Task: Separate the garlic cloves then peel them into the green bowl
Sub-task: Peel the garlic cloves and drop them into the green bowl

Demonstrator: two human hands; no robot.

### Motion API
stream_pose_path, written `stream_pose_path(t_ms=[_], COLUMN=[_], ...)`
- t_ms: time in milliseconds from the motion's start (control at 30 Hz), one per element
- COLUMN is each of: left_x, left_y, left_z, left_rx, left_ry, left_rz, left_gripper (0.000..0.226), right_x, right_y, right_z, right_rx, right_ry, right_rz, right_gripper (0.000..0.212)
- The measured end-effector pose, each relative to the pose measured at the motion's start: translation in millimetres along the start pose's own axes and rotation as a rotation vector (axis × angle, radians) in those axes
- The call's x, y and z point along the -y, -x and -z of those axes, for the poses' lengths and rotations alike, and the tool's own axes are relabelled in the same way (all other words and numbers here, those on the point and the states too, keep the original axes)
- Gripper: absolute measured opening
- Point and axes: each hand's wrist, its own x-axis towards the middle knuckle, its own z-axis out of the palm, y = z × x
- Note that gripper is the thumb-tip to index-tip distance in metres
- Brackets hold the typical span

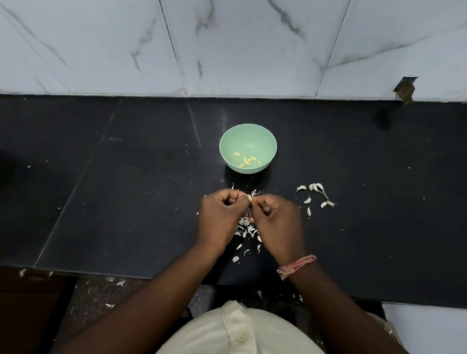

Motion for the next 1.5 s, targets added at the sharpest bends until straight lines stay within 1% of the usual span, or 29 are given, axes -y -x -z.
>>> stream_pose_path(t_ms=[100,200,300,433,500,600,700,800,867,1000,1100,1167,1233,1333,1400,1500], left_x=[1.0,2.0,1.4,1.1,2.6,7.3,10.4,11.9,12.0,13.9,15.1,15.1,14.8,13.6,13.9,14.9], left_y=[0.9,0.8,2.1,2.4,1.7,-0.9,-2.9,-2.2,-1.6,-2.9,-3.6,-4.3,-4.2,-3.6,-3.4,-4.1], left_z=[-0.5,-1.0,-0.8,-0.8,-1.5,-0.8,4.4,6.3,5.4,3.6,0.9,0.1,0.3,0.9,1.3,2.7], left_rx=[0.010,0.019,0.040,0.047,0.058,0.059,0.067,0.111,0.111,0.104,0.094,0.086,0.092,0.101,0.086,0.092], left_ry=[0.049,0.089,0.150,0.144,0.166,0.175,0.129,0.085,0.073,0.106,0.220,0.310,0.366,0.397,0.369,0.308], left_rz=[0.013,0.031,0.067,0.076,0.105,0.122,0.079,0.020,0.005,0.072,0.168,0.241,0.275,0.242,0.199,0.149], left_gripper=[0.009,0.009,0.009,0.009,0.009,0.009,0.011,0.011,0.009,0.011,0.010,0.012,0.016,0.017,0.011,0.010], right_x=[0.2,4.8,6.4,3.4,5.1,8.1,5.6,4.1,4.3,4.1,5.0,6.4,7.5,9.8,10.7,9.1], right_y=[1.7,3.4,4.3,3.8,3.4,2.6,0.4,-1.1,-2.5,-3.0,-4.5,-6.9,-8.7,-9.7,-9.3,-10.1], right_z=[0.4,2.3,1.2,-1.9,-0.5,0.8,-1.8,-3.2,-2.5,-5.7,-9.2,-9.7,-8.6,-8.2,-9.7,-12.1], right_rx=[0.018,0.021,0.038,0.035,0.051,0.112,0.147,0.119,0.104,0.084,0.069,0.049,0.028,-0.007,-0.024,-0.029], right_ry=[-0.047,-0.099,-0.165,-0.169,-0.237,-0.313,-0.400,-0.553,-0.640,-0.757,-0.797,-0.802,-0.787,-0.804,-0.833,-0.853], right_rz=[-0.033,-0.073,-0.124,-0.128,-0.157,-0.190,-0.254,-0.346,-0.394,-0.494,-0.539,-0.549,-0.528,-0.493,-0.493,-0.489], right_gripper=[0.009,0.028,0.034,0.025,0.021,0.023,0.019,0.024,0.023,0.020,0.017,0.017,0.016,0.009,0.009,0.008])
